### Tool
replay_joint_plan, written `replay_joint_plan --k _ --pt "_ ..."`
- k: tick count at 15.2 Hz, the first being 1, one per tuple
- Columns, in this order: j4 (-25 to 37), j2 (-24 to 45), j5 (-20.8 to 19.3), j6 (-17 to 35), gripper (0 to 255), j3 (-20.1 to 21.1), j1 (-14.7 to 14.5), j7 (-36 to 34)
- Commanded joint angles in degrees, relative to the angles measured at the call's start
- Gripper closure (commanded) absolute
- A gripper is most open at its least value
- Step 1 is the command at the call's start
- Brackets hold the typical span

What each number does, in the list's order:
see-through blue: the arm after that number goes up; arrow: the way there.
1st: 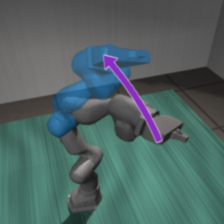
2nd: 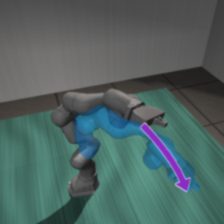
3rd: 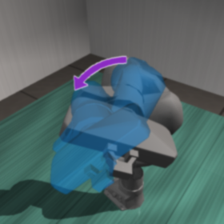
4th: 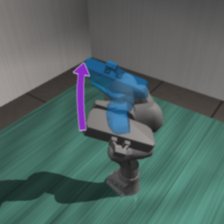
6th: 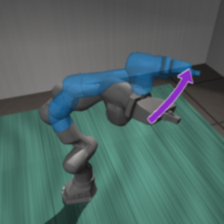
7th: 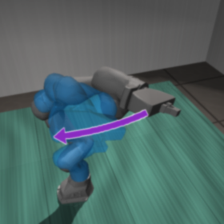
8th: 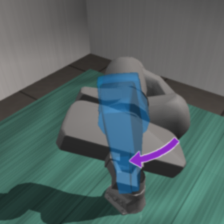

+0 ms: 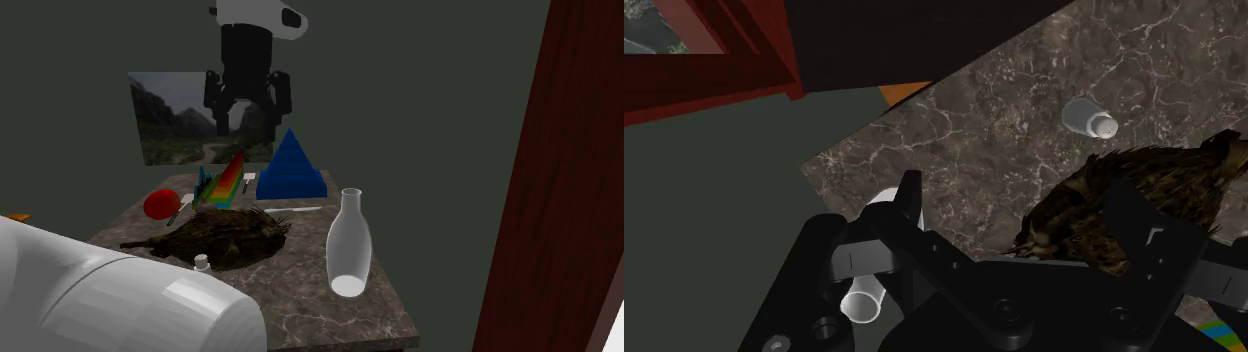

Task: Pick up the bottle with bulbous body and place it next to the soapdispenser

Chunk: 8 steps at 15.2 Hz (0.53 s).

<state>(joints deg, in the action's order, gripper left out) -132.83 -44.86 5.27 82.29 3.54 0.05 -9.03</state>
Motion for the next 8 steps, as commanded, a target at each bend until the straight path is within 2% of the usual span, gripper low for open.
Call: replay_joint_plan --k 1,8 --pt "0.0 0.0 0.0 0.0 0 0.0 0.0 0.0" --pt "1.3 11.5 -4.0 9.1 0 -3.5 1.9 5.3"
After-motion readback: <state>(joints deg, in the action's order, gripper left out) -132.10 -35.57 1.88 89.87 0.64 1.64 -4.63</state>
